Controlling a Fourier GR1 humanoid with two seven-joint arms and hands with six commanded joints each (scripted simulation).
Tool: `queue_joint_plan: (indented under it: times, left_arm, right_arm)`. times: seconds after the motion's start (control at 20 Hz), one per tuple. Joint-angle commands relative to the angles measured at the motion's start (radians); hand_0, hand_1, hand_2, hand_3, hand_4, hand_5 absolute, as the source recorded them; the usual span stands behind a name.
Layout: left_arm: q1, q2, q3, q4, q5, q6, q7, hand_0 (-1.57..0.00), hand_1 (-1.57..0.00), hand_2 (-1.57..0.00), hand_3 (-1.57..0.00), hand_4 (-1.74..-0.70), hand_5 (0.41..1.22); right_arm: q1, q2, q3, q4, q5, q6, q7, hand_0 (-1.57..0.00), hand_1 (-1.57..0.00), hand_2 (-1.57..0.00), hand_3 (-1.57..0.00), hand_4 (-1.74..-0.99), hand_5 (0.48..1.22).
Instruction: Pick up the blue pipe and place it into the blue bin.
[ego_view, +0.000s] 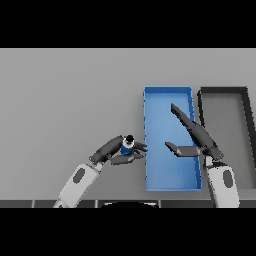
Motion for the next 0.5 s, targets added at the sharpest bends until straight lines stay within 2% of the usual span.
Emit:
queue_joint_plan:
  times: [0.0, 0.1, 0.25, 0.45]
  left_arm:
    - [-0.001, -0.001, 0.006, 0.008, 0.0, -0.007, -0.007, -1.57, -1.57, -1.57, -1.57, -1.47, 1.221]
    - [0.01, 0.0, 0.015, -0.001, 0.0, -0.017, -0.016, -1.57, -1.57, -1.57, -1.57, -1.47, 1.221]
    - [0.016, -0.01, 0.014, 0.004, -0.023, -0.028, -0.024, -1.57, -1.57, -1.57, -1.57, -1.47, 1.221]
    - [0.008, -0.02, 0.036, -0.009, -0.028, -0.041, -0.004, -1.57, -1.57, -1.57, -1.57, -1.47, 1.221]
  right_arm:
    - [-0.019, -0.012, 0.024, -0.024, -0.003, 0.018, 0.033, 0.0, 0.0, -0.01, 0.0, -1.185, 0.554]
    - [-0.051, -0.044, 0.057, -0.088, -0.017, 0.048, 0.066, 0.0, 0.0, 0.0, 0.0, -1.205, 0.539]
    - [-0.098, -0.073, 0.096, -0.116, -0.068, 0.104, 0.119, 0.0, 0.0, 0.0, 0.0, -1.246, 0.526]
    - [-0.177, -0.044, 0.161, -0.108, -0.098, 0.12, 0.215, 0.0, 0.0, 0.0, 0.0, -1.239, 0.522]
